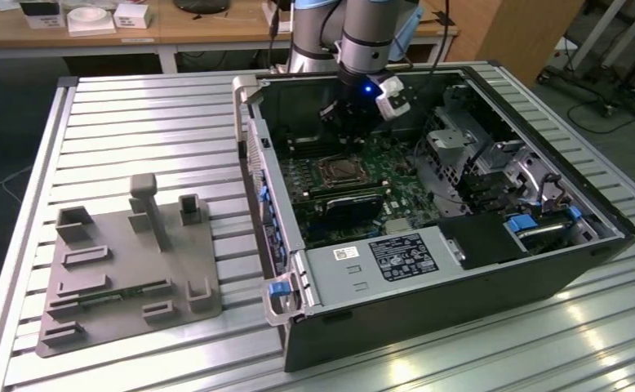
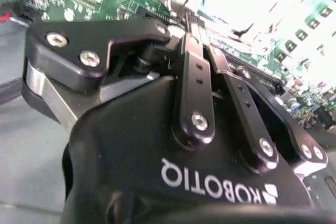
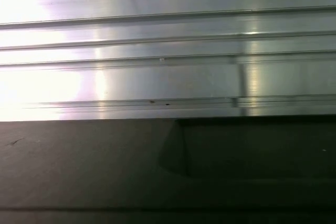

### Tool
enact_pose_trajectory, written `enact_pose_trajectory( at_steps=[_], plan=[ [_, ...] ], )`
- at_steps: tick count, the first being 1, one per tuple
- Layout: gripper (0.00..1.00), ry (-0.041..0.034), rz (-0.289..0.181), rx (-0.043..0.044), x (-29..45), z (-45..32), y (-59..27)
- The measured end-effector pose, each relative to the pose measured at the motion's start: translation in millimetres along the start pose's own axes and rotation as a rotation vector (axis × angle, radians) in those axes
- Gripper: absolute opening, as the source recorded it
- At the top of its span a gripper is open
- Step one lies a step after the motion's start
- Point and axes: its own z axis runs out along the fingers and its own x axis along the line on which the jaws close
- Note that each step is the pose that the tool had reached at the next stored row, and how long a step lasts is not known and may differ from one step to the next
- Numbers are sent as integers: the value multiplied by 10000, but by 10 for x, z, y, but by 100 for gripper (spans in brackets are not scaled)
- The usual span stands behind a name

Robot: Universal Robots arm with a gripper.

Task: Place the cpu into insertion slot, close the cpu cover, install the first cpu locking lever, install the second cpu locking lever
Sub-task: 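Install the first cpu locking lever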

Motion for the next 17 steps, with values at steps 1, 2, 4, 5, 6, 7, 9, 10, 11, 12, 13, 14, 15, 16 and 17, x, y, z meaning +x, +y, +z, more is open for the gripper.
enact_pose_trajectory(
  at_steps=[1, 2, 4, 5, 6, 7, 9, 10, 11, 12, 13, 14, 15, 16, 17],
  plan=[
    [10, 0, 0, -1, 0, -3, 0],
    [10, -1, 0, 1, 0, -3, 0],
    [10, -2, 0, 49, 0, -3, 1],
    [10, -2, 0, 84, 0, -3, 1],
    [10, -4, -2, 126, 0, -2, 2],
    [10, -7, -3, 195, 0, -1, 2],
    [10, -7, -6, 265, 0, 14, 8],
    [10, -8, -5, 265, 1, 21, 8],
    [10, -6, -6, 267, 1, 27, 9],
    [10, -6, -7, 267, 1, 35, 9],
    [10, -3, -6, 267, 1, 40, 10],
    [10, -1, -6, 267, 1, 44, 10],
    [10, 2, -6, 267, 2, 45, 10],
    [10, 4, -6, 267, 2, 45, 10],
    [10, 7, -5, 267, 2, 46, 11]
  ],
)
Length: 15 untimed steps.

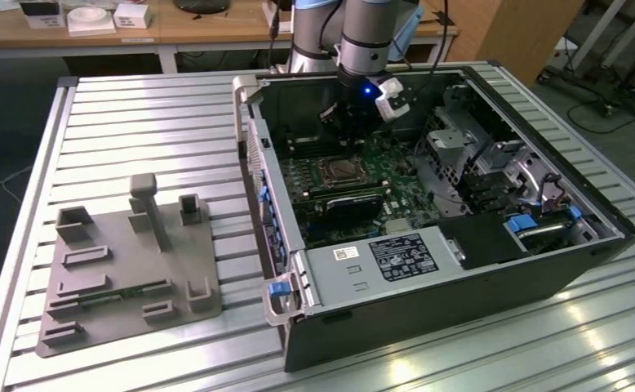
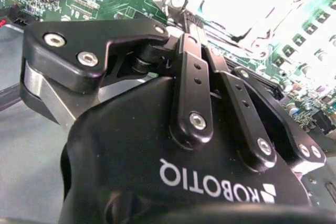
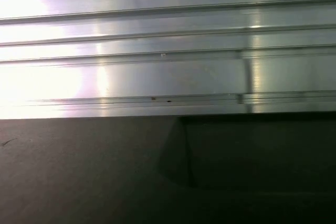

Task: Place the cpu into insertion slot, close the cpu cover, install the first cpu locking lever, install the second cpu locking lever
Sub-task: 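Install the first cpu locking lever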

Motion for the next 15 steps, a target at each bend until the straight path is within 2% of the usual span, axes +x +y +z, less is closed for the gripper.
enact_pose_trajectory(
  at_steps=[15],
  plan=[
    [10, 31, -2, -18, -1, -43, 16]
  ],
)
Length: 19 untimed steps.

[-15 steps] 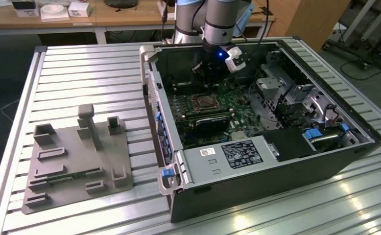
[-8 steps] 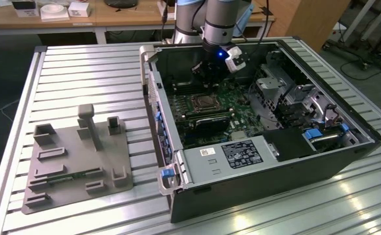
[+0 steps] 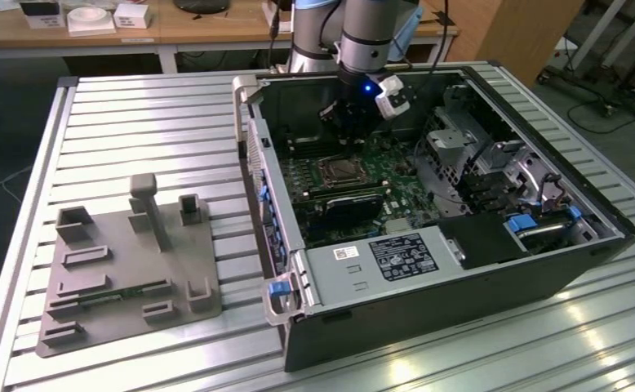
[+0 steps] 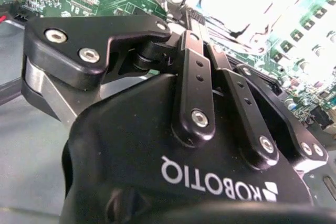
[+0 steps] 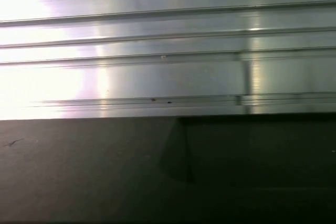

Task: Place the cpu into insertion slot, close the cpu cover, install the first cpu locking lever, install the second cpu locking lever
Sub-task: 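Install the first cpu locking lever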

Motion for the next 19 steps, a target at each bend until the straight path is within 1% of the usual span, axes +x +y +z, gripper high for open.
enact_pose_trajectory(
  at_steps=[3, 6, 8, 9, 14, 19],
  plan=[
    [10, 3, 1, -32, 0, -36, 0],
    [10, 5, 2, -88, -1, -66, -1],
    [10, 5, 3, -103, -1, -85, 0],
    [10, 4, 3, -100, 1, -240, -9],
    [10, 4, 2, -98, 89, -242, -12],
    [10, 4, 1, -97, 152, -243, -14]
  ],
)
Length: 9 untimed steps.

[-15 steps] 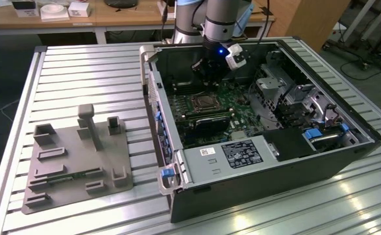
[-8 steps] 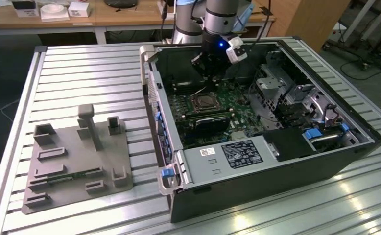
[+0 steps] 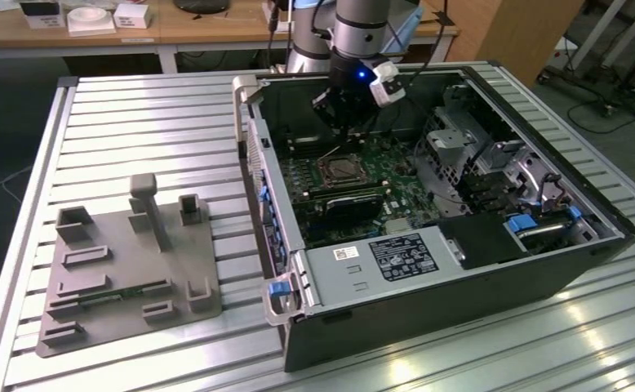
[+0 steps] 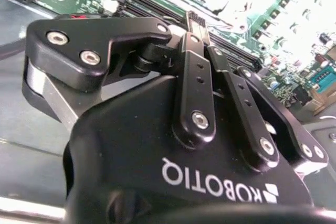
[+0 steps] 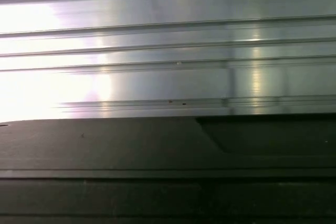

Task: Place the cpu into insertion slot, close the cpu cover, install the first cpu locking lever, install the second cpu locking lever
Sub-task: 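Install the first cpu locking lever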

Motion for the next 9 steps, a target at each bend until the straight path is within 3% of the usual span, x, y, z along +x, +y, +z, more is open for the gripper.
enact_pose_trajectory(
  at_steps=[9],
  plan=[
    [10, -3, -1, 77, 90, -1, -4]
  ],
)
